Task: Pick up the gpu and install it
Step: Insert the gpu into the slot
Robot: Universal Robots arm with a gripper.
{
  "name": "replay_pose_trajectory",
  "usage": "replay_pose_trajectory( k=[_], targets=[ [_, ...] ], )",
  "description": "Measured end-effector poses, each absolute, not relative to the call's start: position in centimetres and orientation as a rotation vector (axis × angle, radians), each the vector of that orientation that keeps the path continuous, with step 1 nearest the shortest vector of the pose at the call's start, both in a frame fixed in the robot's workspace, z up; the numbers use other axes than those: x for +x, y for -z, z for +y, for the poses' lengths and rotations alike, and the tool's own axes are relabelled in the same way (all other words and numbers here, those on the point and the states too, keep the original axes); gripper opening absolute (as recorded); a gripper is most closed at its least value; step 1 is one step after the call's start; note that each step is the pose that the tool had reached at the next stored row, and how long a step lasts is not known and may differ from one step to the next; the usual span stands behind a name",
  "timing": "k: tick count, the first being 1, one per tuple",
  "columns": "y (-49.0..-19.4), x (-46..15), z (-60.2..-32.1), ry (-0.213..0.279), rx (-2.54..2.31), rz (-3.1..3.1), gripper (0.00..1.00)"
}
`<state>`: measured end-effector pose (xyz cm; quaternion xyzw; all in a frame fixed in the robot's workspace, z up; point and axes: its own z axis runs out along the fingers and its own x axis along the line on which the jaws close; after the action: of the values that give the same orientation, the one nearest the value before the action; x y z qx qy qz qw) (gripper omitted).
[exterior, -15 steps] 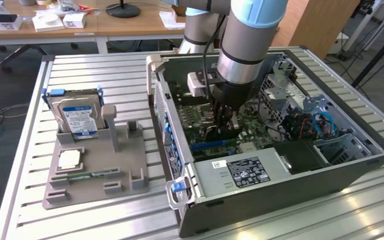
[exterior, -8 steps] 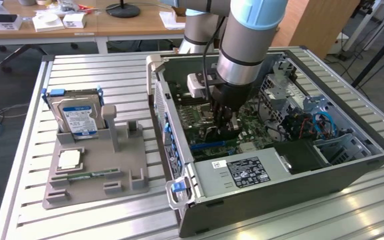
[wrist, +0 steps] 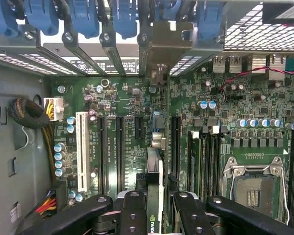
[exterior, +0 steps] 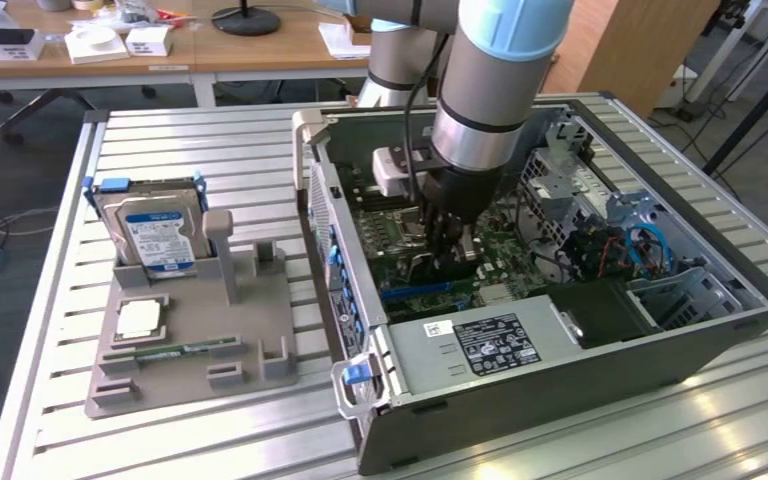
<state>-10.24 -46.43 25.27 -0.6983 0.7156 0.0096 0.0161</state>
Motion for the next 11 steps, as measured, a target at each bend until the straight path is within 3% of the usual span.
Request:
replay_pose_trajectory(
  k=[11],
  targets=[
    [-25.17, -10.4, -46.24, -0.03, -2.172, 2.225, 0.26]
  ],
)
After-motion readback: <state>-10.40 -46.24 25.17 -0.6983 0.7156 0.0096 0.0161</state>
